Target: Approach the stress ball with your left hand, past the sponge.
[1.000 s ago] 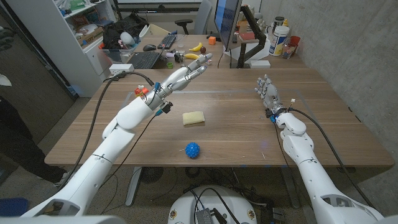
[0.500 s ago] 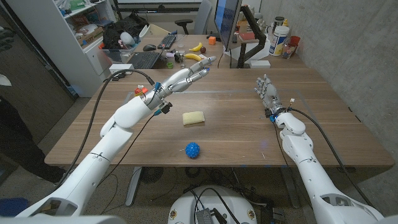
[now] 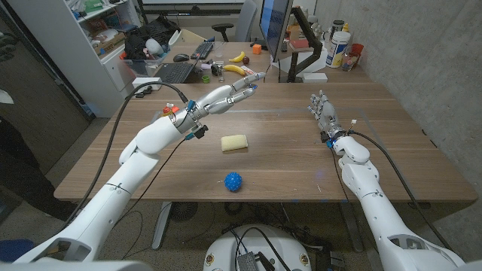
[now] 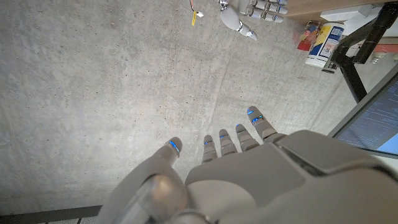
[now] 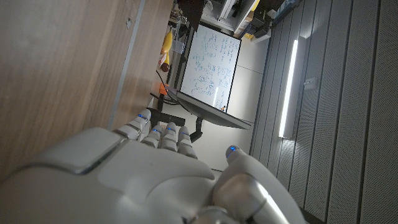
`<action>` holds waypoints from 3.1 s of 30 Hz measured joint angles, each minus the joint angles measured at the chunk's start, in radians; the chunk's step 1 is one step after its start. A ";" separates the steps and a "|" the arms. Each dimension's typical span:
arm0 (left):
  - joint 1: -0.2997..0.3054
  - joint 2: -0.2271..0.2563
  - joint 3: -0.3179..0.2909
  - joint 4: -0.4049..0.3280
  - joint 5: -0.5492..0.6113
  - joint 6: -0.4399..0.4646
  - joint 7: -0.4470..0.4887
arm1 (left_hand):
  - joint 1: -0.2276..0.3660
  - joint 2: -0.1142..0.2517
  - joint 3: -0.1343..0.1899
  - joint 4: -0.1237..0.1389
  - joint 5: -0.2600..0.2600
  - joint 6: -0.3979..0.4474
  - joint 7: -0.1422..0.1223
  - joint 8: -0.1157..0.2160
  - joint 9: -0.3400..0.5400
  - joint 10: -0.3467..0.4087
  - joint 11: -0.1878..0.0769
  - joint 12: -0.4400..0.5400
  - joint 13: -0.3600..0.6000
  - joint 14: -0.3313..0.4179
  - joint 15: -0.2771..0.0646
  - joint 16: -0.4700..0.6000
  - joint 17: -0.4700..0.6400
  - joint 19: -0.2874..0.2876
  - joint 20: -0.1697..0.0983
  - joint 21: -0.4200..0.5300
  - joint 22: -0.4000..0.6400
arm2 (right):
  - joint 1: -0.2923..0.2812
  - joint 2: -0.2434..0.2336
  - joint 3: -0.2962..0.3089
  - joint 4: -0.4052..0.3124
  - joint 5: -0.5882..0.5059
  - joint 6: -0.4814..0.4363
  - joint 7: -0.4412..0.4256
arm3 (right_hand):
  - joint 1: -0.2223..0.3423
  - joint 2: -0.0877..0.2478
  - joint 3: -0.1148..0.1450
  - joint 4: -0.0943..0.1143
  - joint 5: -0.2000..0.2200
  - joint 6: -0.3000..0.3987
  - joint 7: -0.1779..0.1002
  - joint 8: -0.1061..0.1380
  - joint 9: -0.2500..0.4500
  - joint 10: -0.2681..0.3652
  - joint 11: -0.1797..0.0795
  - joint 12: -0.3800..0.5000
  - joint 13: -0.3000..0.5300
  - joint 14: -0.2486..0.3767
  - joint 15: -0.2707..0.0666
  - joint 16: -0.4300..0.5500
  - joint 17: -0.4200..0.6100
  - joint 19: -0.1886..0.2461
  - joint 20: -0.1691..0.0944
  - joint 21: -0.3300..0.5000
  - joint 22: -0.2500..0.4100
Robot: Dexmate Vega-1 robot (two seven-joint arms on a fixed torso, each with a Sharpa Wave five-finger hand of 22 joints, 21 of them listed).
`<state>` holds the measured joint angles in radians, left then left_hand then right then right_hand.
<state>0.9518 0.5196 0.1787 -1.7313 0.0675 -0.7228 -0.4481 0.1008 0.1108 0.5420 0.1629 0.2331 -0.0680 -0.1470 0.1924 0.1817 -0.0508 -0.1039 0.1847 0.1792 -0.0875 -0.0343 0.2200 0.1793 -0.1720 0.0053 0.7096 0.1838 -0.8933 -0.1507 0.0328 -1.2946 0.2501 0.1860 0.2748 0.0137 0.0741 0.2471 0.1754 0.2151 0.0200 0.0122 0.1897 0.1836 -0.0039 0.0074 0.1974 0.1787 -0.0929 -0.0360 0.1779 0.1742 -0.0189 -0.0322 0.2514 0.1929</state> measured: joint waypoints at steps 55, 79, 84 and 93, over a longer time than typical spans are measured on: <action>0.026 0.101 -0.012 -0.108 0.006 0.033 -0.144 | 0.059 0.025 0.036 -0.036 -0.004 -0.007 -0.032 0.000 0.002 0.018 -0.010 0.004 0.000 0.004 -0.004 -0.011 -0.002 0.000 0.008 -0.019 0.000 | -0.002 0.004 -0.018 -0.011 -0.010 0.003 -0.014 | 0.000 0.000 0.000 0.000 0.000 0.003 -0.003 0.000 0.000 -0.002 -0.009 0.000 0.001 0.000 0.000 0.000 0.000 0.000 0.000 -0.004 0.000; 0.039 0.138 -0.006 -0.135 0.008 0.068 -0.177 | 0.083 0.030 0.045 -0.035 -0.012 -0.003 -0.035 0.000 0.002 0.013 -0.005 0.004 0.000 0.004 -0.004 -0.014 0.000 -0.002 0.017 -0.025 0.005 | -0.016 0.006 -0.020 -0.029 -0.013 0.003 -0.022 | 0.000 0.000 0.000 0.000 0.000 0.003 -0.011 0.000 0.000 -0.003 -0.022 0.008 0.001 0.000 0.000 0.000 0.000 0.000 0.000 -0.004 0.000; 0.042 0.145 -0.005 -0.141 0.012 0.075 -0.180 | 0.083 0.030 0.046 -0.034 -0.012 -0.003 -0.035 0.000 0.006 0.007 0.000 0.004 0.000 0.001 -0.001 -0.017 0.000 -0.002 0.017 -0.025 0.005 | -0.017 0.007 -0.021 -0.030 -0.013 0.003 -0.022 | 0.000 0.000 0.000 0.000 0.000 0.003 -0.011 0.000 0.000 -0.003 -0.022 0.008 0.000 0.000 0.000 0.000 0.000 0.000 0.000 -0.004 0.000; 0.051 0.158 -0.005 -0.155 0.025 0.092 -0.184 | 0.083 0.030 0.050 -0.030 -0.015 -0.003 -0.035 0.000 0.007 0.007 0.000 0.004 0.005 0.001 -0.001 -0.017 0.000 -0.002 0.017 -0.029 0.005 | -0.019 0.007 -0.021 -0.032 -0.014 0.003 -0.023 | 0.000 0.000 0.000 0.000 0.000 0.003 -0.011 0.000 0.000 -0.003 -0.022 0.008 0.000 0.000 0.000 0.000 0.000 0.000 0.000 -0.008 0.000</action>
<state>1.0026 0.6771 0.1733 -1.8867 0.0923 -0.6313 -0.6323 0.1837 0.1411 0.5917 0.1325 0.2177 -0.0712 -0.1824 0.1925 0.1887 -0.0437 -0.1034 0.1887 0.1842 -0.0863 -0.0355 0.2026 0.1795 -0.1738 0.0220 0.6803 0.1886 -0.9120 -0.1433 0.0114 -1.3266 0.2360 0.1887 0.2521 0.0137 0.0742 0.2471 0.1753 0.2151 0.0231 0.0016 0.1897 0.1836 -0.0073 -0.0145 0.2050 0.1791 -0.0929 -0.0359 0.1779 0.1742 -0.0189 -0.0322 0.2436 0.1929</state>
